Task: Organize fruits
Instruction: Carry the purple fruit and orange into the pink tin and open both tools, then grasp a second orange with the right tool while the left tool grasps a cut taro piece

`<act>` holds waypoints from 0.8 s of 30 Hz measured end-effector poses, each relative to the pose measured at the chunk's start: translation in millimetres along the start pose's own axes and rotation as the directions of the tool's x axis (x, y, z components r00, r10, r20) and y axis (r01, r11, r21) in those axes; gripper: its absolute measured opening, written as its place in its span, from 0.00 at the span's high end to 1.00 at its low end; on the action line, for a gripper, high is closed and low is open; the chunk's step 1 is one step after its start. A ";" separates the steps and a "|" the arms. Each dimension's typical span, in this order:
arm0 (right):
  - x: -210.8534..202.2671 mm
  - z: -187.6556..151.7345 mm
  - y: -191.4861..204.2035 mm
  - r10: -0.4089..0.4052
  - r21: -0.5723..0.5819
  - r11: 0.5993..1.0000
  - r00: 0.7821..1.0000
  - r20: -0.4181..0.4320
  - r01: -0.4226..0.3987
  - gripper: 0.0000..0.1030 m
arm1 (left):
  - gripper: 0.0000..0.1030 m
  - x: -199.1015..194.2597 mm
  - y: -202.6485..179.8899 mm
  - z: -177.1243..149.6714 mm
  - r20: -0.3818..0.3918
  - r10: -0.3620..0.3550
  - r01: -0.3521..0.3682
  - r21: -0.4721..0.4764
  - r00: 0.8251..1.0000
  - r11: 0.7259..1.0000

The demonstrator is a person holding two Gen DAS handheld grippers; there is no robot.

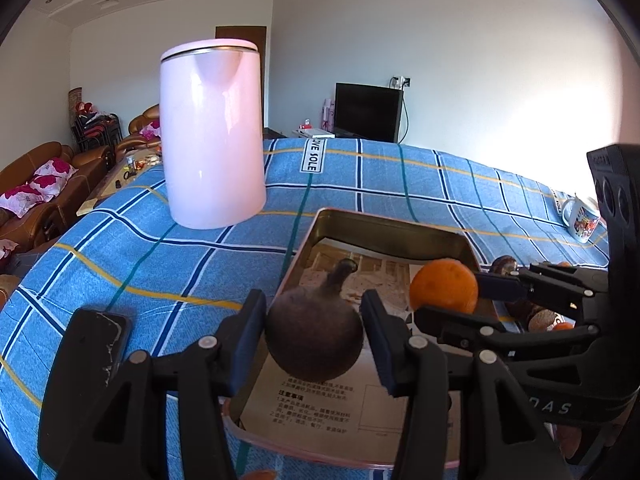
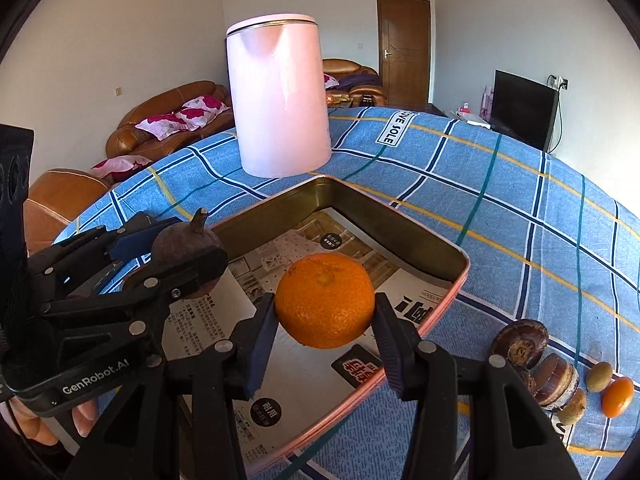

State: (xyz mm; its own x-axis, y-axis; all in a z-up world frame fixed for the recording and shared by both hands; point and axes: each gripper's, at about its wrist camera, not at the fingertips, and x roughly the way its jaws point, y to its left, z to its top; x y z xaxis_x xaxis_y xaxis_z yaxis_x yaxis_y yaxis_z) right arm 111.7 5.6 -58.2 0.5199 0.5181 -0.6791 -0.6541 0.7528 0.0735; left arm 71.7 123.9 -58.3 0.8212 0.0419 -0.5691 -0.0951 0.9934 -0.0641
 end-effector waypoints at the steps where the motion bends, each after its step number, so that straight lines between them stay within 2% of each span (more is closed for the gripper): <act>1: -1.5 -0.5 -0.8 0.011 0.005 1.000 1.000 0.002 -0.011 0.50 | 0.46 -1.8 -1.4 0.2 0.005 0.008 -0.008 0.005 1.000 1.000; 3: -9.4 -2.6 -2.9 0.014 0.017 1.000 1.000 0.022 -0.014 0.40 | 0.38 -7.1 -2.7 1.1 0.018 0.005 -0.005 0.000 1.000 1.000; 6: -30.4 -9.7 -10.5 0.022 0.041 0.999 0.998 0.059 -0.025 0.32 | 0.30 -21.2 -11.0 1.1 0.054 -0.009 0.008 0.007 0.998 1.000; 8: -49.3 -20.7 -19.5 0.012 0.042 0.999 0.997 0.076 -0.015 0.32 | 0.25 -30.4 -19.3 0.4 0.076 -0.025 0.024 0.017 0.997 1.000; 11: -74.6 -44.3 -42.7 -0.069 0.062 0.996 0.995 0.075 0.064 0.32 | 0.18 -38.4 -37.8 -0.4 0.097 -0.054 0.050 0.042 0.994 0.998; 15: -92.8 -78.3 -81.3 -0.164 0.130 0.979 0.986 0.025 0.160 0.32 | 0.10 -38.4 -66.8 -1.5 0.087 -0.113 0.107 0.076 0.990 0.991; 20: -84.7 -93.9 -99.7 -0.149 0.166 0.974 0.988 -0.040 0.154 0.32 | 0.10 -25.2 -100.4 -6.7 0.024 -0.150 0.147 0.119 0.988 0.982; 23: -74.7 -92.2 -99.5 -0.080 0.174 0.981 0.995 -0.063 0.090 0.33 | 0.10 -21.6 -114.1 -10.1 0.005 -0.146 0.143 0.143 0.989 0.979; 24: -71.2 -91.8 -99.3 -0.076 0.171 0.981 0.994 -0.080 0.089 0.40 | 0.10 -19.7 -116.6 -10.4 -0.003 -0.148 0.147 0.141 0.989 0.979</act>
State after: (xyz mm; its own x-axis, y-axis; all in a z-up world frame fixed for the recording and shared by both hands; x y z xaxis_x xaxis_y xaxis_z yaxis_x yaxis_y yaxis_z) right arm 89.2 -143.3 -84.2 0.5226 0.4250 -0.7391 -0.5013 0.8544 0.1369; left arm 60.8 6.1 -48.2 0.8244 -0.1061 -0.5560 0.1070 0.9938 -0.0311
